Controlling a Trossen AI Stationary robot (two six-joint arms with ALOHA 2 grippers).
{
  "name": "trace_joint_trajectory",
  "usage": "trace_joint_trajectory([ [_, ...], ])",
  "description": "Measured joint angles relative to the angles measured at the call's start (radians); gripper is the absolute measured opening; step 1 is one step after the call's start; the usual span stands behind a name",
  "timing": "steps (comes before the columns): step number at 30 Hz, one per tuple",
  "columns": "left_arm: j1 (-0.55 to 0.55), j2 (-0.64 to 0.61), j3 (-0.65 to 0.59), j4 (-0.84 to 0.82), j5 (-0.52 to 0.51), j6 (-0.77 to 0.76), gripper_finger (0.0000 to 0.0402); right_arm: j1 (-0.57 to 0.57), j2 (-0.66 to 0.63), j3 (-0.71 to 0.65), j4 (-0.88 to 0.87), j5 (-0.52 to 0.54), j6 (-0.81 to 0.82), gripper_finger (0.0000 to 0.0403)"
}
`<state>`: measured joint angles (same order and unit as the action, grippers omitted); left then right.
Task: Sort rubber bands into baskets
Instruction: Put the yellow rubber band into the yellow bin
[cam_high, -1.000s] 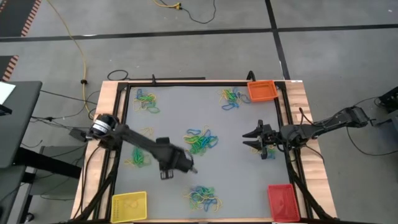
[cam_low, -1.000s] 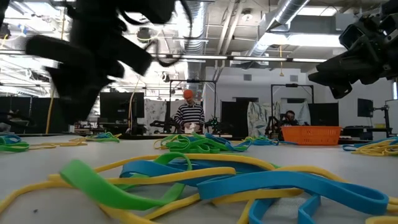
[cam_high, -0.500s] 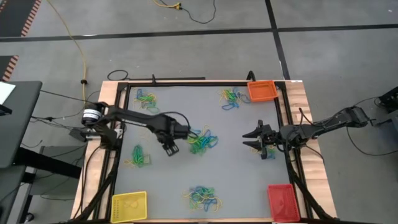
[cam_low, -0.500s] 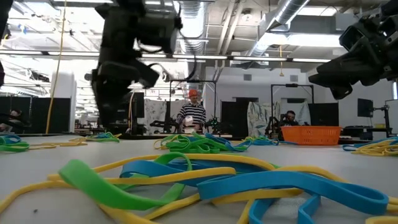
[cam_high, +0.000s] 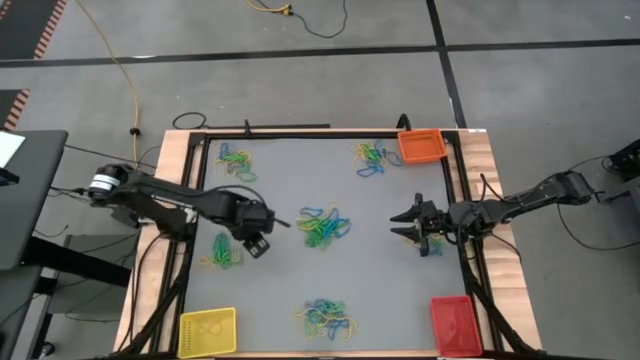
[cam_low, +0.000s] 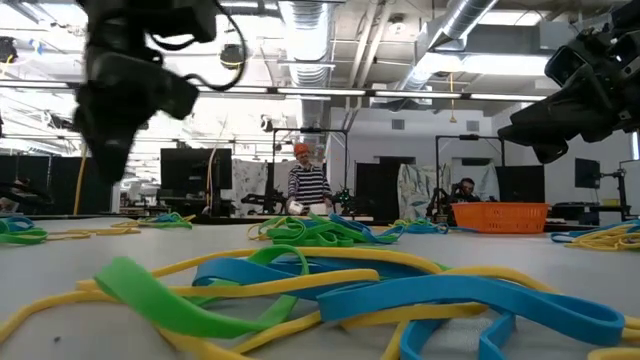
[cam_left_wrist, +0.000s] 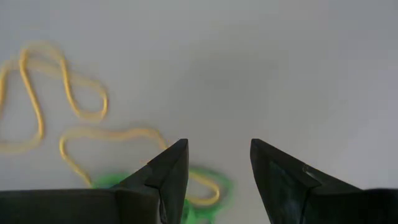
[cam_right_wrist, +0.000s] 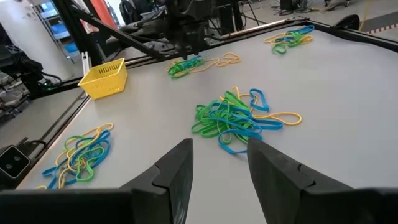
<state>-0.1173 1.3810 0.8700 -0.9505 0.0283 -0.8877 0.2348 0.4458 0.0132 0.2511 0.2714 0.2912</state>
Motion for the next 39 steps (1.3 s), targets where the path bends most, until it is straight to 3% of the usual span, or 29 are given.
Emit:
trace_joint_trajectory([
  [12, -0.153, 0.068, -0.068, 0.033, 0.113, -0.146, 0.0162, -0.002, 0.0, 0.0, 0.028, 0.019, 0.007, 0.0179],
  [25, -0.128, 0.238, -0.064, 0.075, 0.199, -0.039, 0.016, -0.003, 0.0, 0.0, 0.027, 0.027, -0.001, 0.0179],
  [29, -0.11, 0.263, -0.063, 0.066, 0.216, 0.012, 0.0124, -0.003, 0.0, 0.0, 0.027, 0.027, -0.001, 0.0179],
  [34, -0.092, 0.226, -0.069, 0.068, 0.229, 0.079, 0.002, -0.003, 0.0, 0.0, 0.026, 0.027, -0.001, 0.0179],
  [39, -0.091, 0.137, -0.069, 0.057, 0.213, 0.074, 0.0002, -0.003, 0.0, 0.0, 0.026, 0.027, -0.004, 0.0179],
])
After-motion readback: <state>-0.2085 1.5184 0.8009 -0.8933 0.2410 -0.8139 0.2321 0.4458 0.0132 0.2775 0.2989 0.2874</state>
